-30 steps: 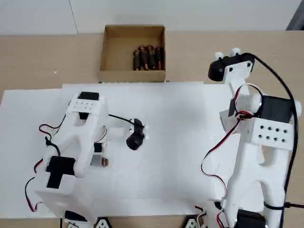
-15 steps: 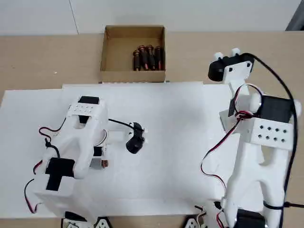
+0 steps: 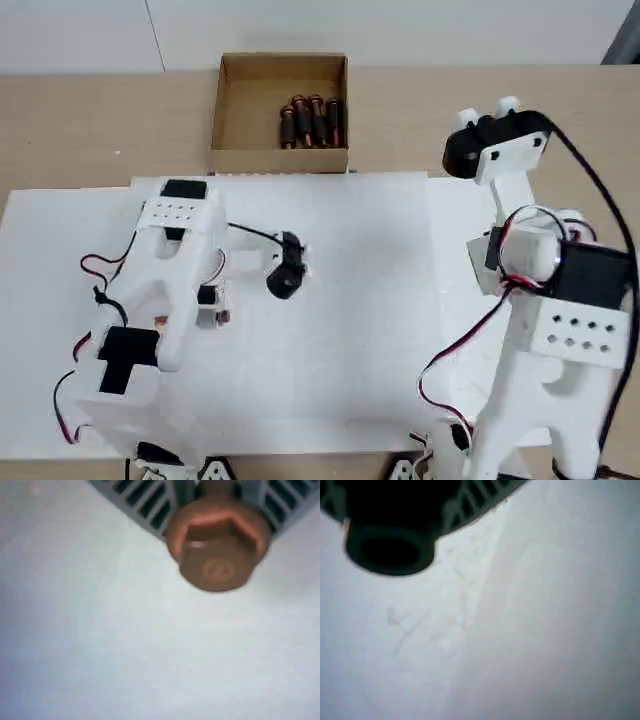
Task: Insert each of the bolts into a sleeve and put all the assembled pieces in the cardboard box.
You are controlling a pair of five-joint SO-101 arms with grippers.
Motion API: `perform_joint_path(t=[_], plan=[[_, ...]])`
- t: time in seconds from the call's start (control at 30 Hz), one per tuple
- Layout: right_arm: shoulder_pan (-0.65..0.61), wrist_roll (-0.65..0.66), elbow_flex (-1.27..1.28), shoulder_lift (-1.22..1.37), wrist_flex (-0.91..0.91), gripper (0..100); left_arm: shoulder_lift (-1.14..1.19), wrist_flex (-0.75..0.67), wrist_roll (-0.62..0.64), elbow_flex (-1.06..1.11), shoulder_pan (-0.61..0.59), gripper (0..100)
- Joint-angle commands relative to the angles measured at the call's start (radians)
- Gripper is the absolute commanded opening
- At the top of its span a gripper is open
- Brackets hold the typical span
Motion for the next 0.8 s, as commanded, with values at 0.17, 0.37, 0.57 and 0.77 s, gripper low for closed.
perform_joint_path(t=[0.17, 0.37, 0.57, 0.77], plan=[[-0.008, -0.003, -0.003, -0.027, 0.013, 0.6, -0.176, 0.035, -0.100, -0.087, 0.003, 0], [-0.010, -0.005, -0.003, -0.028, 0.013, 0.4, -0.304, -0.011, 0.063, -0.090, 0.015, 0], [-0.007, -0.011, -0.005, -0.030, 0.038, 0.4, -0.445, -0.175, 0.356, -0.090, 0.011, 1], [-0.004, -0.072, -0.005, -0.084, 0.039, 0.5, -0.661, -0.356, 0.779, -0.090, 0.015, 1]])
